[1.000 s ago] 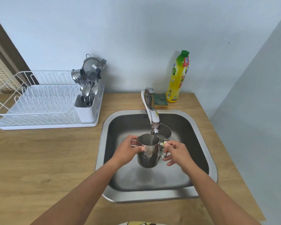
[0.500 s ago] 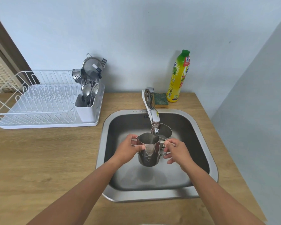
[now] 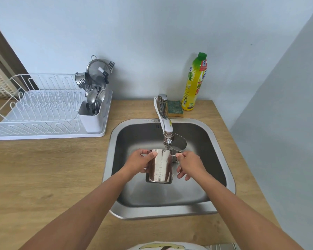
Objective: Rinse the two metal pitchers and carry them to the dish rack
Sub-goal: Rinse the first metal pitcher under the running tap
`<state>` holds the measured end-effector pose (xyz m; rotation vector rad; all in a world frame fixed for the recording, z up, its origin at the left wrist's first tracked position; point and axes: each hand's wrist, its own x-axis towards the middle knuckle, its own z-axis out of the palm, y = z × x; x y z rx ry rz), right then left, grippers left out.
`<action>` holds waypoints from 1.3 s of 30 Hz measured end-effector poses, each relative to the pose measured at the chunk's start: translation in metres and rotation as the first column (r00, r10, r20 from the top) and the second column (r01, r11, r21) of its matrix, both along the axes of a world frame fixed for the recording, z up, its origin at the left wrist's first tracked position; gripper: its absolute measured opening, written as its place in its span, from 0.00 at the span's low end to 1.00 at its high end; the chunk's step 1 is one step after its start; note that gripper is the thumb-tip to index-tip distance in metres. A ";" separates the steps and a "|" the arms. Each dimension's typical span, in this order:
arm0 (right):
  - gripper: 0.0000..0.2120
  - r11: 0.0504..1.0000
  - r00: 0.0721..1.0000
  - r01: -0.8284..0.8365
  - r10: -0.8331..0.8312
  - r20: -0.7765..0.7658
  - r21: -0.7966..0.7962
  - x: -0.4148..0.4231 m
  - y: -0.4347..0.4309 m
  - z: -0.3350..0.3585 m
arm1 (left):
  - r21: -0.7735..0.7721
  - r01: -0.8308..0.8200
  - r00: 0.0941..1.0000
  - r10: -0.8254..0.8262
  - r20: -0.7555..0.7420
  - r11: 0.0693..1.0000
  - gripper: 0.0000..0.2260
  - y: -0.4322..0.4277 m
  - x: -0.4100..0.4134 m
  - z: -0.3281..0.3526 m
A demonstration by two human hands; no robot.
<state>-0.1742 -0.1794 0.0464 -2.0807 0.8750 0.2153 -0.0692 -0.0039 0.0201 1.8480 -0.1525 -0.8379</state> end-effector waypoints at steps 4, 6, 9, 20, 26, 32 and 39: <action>0.14 0.999 0.998 -0.023 0.021 -0.055 -0.031 0.000 -0.002 -0.001 | 0.019 0.016 0.999 -0.015 -0.034 1.000 0.17 -0.002 -0.001 0.004; 0.15 0.999 0.997 -0.033 0.030 -0.074 -0.032 0.000 -0.003 -0.003 | 0.018 0.013 0.999 -0.013 -0.046 1.000 0.15 -0.002 -0.002 0.004; 0.16 0.999 0.995 -0.033 0.030 -0.091 -0.030 0.002 -0.005 -0.007 | 0.019 -0.005 0.997 0.006 -0.075 1.000 0.18 -0.004 0.001 0.001; 0.19 0.996 0.988 0.051 -0.040 -0.148 0.072 0.007 -0.013 -0.021 | 0.107 -0.036 0.984 0.054 -0.170 0.994 0.22 -0.005 0.001 -0.008; 0.19 0.980 0.984 0.125 -0.102 -0.144 0.158 0.009 -0.014 -0.022 | 0.107 -0.066 0.975 0.087 -0.204 0.992 0.23 -0.005 0.002 -0.010; 0.18 0.984 0.988 0.095 -0.075 -0.133 0.149 0.007 -0.011 -0.016 | 0.068 -0.031 0.971 0.046 -0.235 0.997 0.24 -0.001 0.003 -0.009; 0.13 0.989 1.000 0.029 -0.028 -0.009 0.148 -0.004 -0.003 0.004 | -0.085 0.000 0.966 -0.022 -0.259 0.996 0.22 0.006 0.002 -0.008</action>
